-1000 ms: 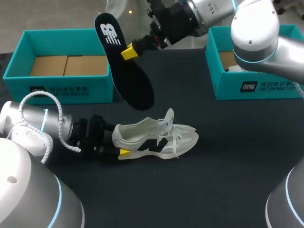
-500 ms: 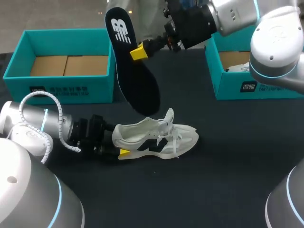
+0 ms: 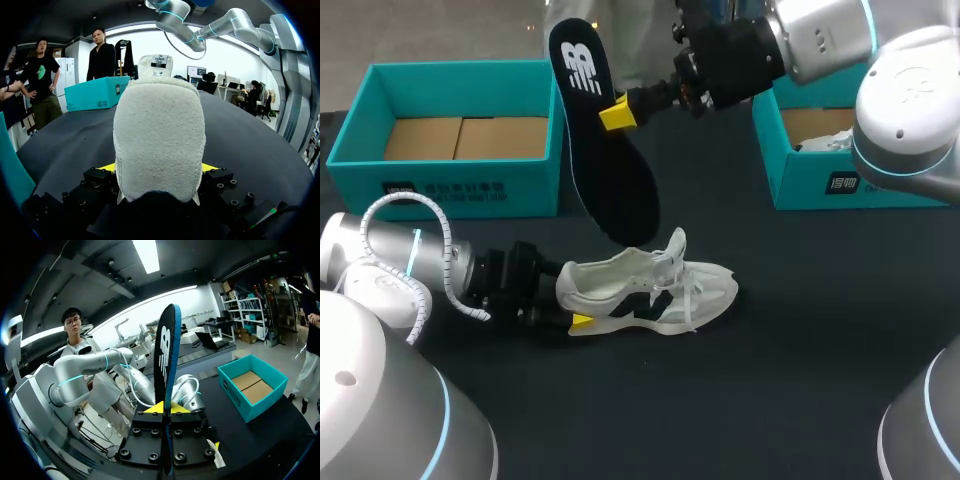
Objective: Take the shoe out of the shoebox, open the shoe tongue, remove and reinsert the insole, then place the shoe into the shoebox
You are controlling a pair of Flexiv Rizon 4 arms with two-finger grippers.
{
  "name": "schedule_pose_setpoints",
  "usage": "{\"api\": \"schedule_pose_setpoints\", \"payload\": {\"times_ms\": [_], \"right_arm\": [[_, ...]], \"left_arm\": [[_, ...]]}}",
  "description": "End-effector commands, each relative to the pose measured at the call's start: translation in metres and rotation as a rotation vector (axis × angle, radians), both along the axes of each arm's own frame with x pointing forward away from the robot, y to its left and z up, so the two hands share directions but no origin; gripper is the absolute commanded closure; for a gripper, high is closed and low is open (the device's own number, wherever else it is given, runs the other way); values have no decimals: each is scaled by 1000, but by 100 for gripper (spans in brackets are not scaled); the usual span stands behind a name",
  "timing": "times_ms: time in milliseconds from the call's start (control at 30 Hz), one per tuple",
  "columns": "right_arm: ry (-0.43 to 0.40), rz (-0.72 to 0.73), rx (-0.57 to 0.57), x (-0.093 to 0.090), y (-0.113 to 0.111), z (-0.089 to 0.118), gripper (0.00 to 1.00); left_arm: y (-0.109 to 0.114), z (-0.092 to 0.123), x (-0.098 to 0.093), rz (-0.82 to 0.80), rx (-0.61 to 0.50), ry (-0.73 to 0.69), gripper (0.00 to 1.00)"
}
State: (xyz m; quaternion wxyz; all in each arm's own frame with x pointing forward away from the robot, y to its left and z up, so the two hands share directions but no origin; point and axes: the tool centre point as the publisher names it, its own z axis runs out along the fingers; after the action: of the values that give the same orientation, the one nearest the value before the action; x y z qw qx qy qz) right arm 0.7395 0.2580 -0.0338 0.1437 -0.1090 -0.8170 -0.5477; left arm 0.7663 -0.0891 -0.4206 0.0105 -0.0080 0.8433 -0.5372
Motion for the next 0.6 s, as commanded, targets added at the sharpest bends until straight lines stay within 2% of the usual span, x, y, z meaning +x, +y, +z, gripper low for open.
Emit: {"api": "schedule_pose_setpoints", "payload": {"times_ms": [33,133,167,233,600], "right_arm": [[55,-32,-23,-9,-21,3,100],[120,-45,-16,-15,-32,5,100],[108,-51,-13,-17,-35,7,100],[139,-80,-6,-22,-38,11,100],[153,-167,55,-39,-46,45,100]], "left_arm": [[0,-2,1,0,3,0,100],[0,-2,1,0,3,0,100],[0,-2,1,0,3,0,100],[0,-2,1,0,3,0,100],[0,-2,1,0,3,0,100]]}}
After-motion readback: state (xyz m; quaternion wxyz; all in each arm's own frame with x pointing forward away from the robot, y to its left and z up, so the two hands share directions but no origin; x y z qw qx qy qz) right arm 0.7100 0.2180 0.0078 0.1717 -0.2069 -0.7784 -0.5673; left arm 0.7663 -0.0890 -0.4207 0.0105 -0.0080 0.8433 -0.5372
